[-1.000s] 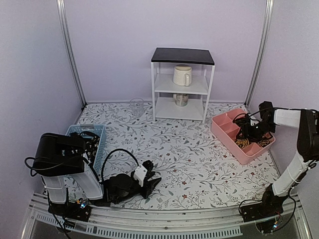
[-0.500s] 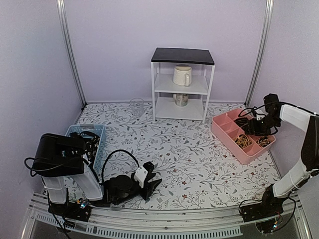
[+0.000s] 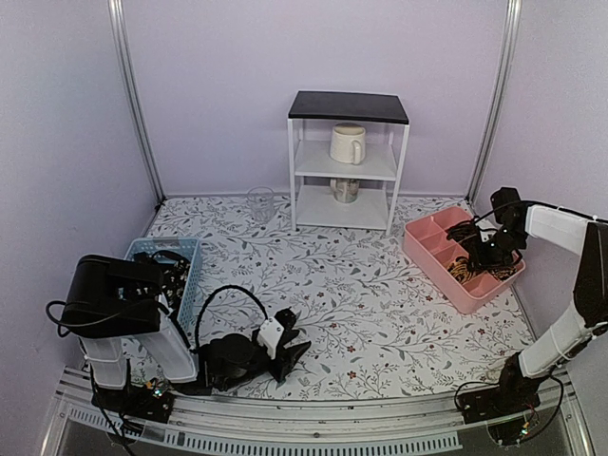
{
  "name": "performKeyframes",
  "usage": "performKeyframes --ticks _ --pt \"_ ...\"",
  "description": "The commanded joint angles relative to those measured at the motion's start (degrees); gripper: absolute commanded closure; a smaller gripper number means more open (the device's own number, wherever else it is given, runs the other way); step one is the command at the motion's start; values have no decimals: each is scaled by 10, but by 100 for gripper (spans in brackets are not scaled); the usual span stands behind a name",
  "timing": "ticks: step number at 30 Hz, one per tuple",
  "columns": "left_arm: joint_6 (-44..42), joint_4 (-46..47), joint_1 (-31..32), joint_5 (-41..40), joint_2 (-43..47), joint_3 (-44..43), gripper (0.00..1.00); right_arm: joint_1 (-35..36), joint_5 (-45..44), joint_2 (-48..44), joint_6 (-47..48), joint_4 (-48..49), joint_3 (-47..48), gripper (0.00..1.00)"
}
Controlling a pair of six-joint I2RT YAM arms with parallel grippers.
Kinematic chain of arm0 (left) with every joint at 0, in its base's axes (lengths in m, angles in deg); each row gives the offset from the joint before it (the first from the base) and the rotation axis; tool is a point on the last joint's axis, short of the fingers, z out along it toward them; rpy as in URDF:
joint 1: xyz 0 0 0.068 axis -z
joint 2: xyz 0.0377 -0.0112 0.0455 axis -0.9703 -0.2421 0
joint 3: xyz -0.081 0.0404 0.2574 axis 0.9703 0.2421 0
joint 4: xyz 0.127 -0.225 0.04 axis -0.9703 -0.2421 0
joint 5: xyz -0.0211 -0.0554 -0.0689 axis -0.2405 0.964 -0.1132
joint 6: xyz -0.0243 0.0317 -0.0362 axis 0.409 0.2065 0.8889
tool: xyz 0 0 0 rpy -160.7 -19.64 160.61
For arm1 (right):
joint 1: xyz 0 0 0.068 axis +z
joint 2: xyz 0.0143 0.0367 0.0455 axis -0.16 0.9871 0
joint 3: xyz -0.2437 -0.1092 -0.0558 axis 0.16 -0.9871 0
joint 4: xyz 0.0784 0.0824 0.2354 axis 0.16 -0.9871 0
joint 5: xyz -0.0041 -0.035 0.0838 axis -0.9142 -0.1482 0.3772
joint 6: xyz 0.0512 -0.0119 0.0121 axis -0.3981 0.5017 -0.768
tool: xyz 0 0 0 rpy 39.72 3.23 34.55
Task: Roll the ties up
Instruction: Reset both arms
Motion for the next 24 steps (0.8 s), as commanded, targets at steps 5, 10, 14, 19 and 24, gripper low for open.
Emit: performKeyframes --ticks 5,10,14,19,24 --pt "-6 -1 10 -5 -6 -5 62 2 -26 15 5 45 -20 68" --pt "-5 -2 10 -5 -7 -5 62 1 -32 22 1 69 -38 74" --pt "-7 -4 9 -6 -9 -7 62 -2 -34 33 -4 91 -54 86" --pt "-7 -7 10 -9 -8 -7 62 -15 -24 39 -9 109 -68 98" --pt "-11 -9 10 -10 -6 -9 62 -19 -11 40 -16 106 -65 98"
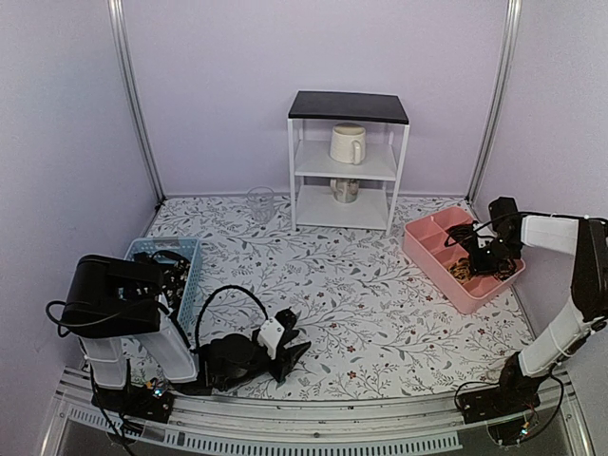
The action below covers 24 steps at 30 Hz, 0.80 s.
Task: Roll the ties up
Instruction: Reset both arms
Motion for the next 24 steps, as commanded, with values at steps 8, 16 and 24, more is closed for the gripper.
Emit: performKeyframes --ticks 8,16,24 --pt "-9 -110 6 -17 52 -32 62 -9 34 -47 -64 -82 37 70" --pt "59 -394 -73 -29 215 -99 52 14 53 -146 -141 -119 48 57" --pt "140 -700 -243 120 369 -236 3 98 145 -269 -267 -73 34 0"
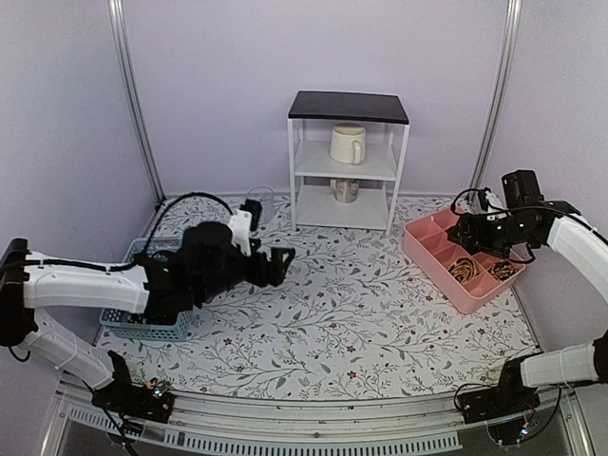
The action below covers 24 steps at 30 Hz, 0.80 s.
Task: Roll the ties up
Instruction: Reset both arms
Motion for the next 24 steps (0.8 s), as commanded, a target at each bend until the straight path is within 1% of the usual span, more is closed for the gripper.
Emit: performKeyframes --ticks 1,2,5,7,10,13,15,18,24 --pt "54 -214 -91 103 72 -69 2 31 74 -105 -83 48 -26 0" --pt "57 -243 -110 106 88 -87 2 31 78 -126 -92 56 -35 0" --pt "71 -334 -127 66 124 -154 1 31 56 -175 -104 56 -38 0" --pt "73 -393 -132 54 146 -192 1 31 60 -197 -119 57 -41 0" --pt "77 -435 -136 54 173 -224 1 31 89 -213 -133 62 -50 0" --pt "96 -439 -136 65 206 -219 2 31 105 -219 -145 64 -52 0" --pt "113 -415 -136 72 234 -186 2 31 118 -219 -156 70 -53 0" --pt "117 -372 -137 80 274 -136 1 31 120 -219 -158 63 -44 0" --pt "129 -351 -138 70 298 -89 1 31 105 -231 -159 53 -37 0"
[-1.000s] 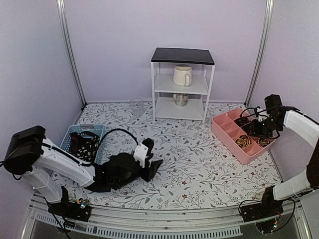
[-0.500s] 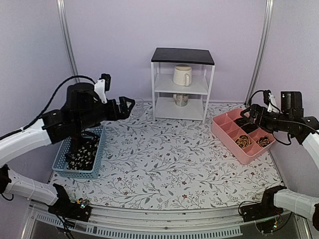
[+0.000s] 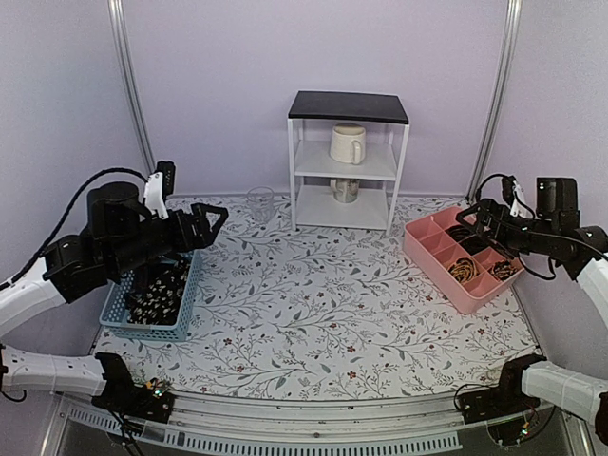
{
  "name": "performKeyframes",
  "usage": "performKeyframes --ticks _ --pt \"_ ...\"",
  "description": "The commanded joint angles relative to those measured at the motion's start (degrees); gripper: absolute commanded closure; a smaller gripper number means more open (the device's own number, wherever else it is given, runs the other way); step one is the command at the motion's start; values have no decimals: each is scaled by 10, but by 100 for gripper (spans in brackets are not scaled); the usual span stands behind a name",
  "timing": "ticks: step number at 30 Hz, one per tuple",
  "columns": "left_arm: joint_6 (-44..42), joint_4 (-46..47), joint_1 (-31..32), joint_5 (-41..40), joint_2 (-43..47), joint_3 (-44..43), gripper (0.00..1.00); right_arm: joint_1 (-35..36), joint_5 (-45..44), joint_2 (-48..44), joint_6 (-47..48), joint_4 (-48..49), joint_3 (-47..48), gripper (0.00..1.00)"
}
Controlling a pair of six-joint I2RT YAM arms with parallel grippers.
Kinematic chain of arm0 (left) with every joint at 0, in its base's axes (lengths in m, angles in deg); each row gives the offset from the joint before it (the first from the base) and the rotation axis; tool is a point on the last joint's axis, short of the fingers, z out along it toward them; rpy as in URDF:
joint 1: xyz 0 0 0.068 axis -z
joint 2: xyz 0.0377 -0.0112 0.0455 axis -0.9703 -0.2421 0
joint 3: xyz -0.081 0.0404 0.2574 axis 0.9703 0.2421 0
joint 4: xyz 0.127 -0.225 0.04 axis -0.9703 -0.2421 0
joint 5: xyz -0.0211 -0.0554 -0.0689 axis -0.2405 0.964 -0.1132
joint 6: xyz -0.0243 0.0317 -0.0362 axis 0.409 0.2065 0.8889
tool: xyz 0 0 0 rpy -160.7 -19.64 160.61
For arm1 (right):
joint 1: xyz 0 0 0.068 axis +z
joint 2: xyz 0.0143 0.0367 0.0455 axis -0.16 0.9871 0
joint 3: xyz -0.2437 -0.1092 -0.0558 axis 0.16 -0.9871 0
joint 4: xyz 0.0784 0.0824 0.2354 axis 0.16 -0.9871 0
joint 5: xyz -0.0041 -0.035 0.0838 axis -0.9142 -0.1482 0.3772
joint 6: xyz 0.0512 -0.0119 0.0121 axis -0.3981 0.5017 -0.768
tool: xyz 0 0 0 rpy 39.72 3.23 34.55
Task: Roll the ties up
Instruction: Reset both arms
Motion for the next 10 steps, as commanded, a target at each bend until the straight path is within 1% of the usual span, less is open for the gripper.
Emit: performKeyframes --ticks 1,5,10 --pt "14 20 -7 1 6 24 1 0 -1 -18 -10 4 7 0" --pt "23 39 -8 14 4 40 1 -1 -7 -20 -12 0 1 0" --pt "20 38 -8 16 -15 35 1 -1 -3 -21 -21 -4 2 0"
